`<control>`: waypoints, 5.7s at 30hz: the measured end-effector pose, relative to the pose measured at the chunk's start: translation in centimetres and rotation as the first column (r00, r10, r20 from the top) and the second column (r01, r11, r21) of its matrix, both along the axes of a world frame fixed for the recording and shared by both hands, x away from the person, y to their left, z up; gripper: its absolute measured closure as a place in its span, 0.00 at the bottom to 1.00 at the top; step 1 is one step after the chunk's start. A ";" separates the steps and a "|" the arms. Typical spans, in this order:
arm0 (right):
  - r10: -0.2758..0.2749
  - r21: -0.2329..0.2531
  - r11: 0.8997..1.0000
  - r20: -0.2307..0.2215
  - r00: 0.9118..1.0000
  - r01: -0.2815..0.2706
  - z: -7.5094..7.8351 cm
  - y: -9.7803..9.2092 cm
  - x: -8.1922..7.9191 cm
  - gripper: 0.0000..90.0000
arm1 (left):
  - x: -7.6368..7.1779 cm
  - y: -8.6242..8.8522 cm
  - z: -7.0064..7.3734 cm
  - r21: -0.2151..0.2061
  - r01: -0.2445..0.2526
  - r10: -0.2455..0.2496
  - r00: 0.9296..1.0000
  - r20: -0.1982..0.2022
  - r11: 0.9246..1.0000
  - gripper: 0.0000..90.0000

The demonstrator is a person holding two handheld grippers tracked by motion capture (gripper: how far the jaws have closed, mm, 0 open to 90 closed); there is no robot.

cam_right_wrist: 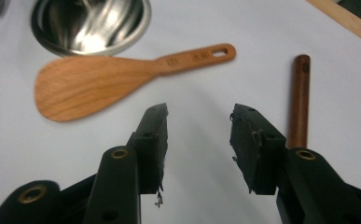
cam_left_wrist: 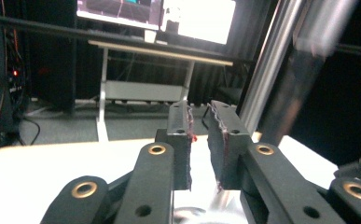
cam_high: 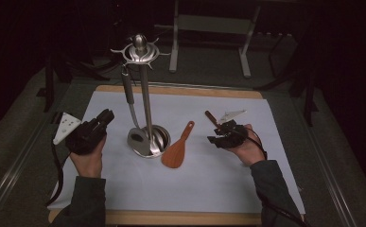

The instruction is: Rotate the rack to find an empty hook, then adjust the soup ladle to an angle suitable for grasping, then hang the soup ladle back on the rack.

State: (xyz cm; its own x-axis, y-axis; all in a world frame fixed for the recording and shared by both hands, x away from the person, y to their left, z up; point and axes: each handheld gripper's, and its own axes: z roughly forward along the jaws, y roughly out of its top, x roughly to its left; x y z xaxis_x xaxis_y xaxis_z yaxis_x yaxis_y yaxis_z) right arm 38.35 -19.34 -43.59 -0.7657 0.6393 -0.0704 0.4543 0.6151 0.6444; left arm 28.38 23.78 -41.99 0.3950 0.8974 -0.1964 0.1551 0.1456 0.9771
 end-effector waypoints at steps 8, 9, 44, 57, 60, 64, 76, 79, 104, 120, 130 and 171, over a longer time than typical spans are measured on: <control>-0.036 -0.020 0.999 0.005 0.999 0.036 -0.4 -0.9 0.6 0.63 | -0.7 0.2 -3.8 0.016 0.030 -0.029 0.998 -0.058 0.999 0.83; -0.042 -0.026 0.999 0.004 0.999 0.042 -0.5 -1.1 0.7 0.63 | -0.8 0.3 -4.3 0.021 0.032 -0.031 0.997 -0.065 0.999 0.82; -0.387 -0.211 0.908 -0.094 0.917 0.361 -6.3 -2.9 9.0 1.00 | -0.5 1.9 -11.5 0.070 0.016 0.000 0.976 -0.217 0.997 0.78; -0.346 -0.188 0.928 -0.116 0.931 0.321 -7.2 -2.5 9.5 1.00 | -0.4 1.9 -11.6 0.064 0.022 -0.007 0.975 -0.221 0.998 0.78; -0.309 -0.191 0.940 -0.118 0.944 0.284 -7.2 -2.2 9.0 1.00 | -0.4 1.9 -11.6 0.062 0.022 -0.008 0.975 -0.222 0.998 0.77; -0.247 -0.242 0.946 -0.098 0.964 0.218 -7.2 -1.6 8.1 1.00 | -0.4 1.9 -11.6 0.060 0.023 -0.009 0.975 -0.223 0.998 0.78; -0.167 -0.304 0.943 -0.083 0.982 0.135 -7.1 -1.1 5.2 1.00 | -0.4 1.9 -11.6 0.057 0.023 -0.010 0.974 -0.225 0.998 0.78; -0.139 -0.344 0.933 -0.084 0.987 0.102 -7.0 -0.6 4.7 1.00 | -0.4 1.9 -11.6 0.054 0.022 -0.009 0.974 -0.226 0.998 0.77; -0.006 -0.271 0.962 -0.095 0.995 -0.020 -4.9 1.4 5.4 0.72 | -0.1 2.0 -11.7 0.046 0.024 -0.012 0.971 -0.237 0.999 0.77; -0.024 -0.289 0.956 -0.224 0.974 -0.043 -6.5 2.6 7.2 0.78 | -0.1 2.0 -11.7 0.045 0.021 -0.010 0.971 -0.239 0.999 0.77; -0.070 -0.421 0.906 -0.269 0.960 -0.052 -6.1 4.2 7.1 0.82 | -0.1 2.0 -11.8 0.046 0.022 -0.010 0.971 -0.241 0.999 0.77; 0.034 -0.176 0.982 -0.194 0.981 -0.069 -1.5 2.9 4.4 0.82 | 0.0 2.0 -11.8 0.044 0.020 -0.009 0.969 -0.248 0.999 0.76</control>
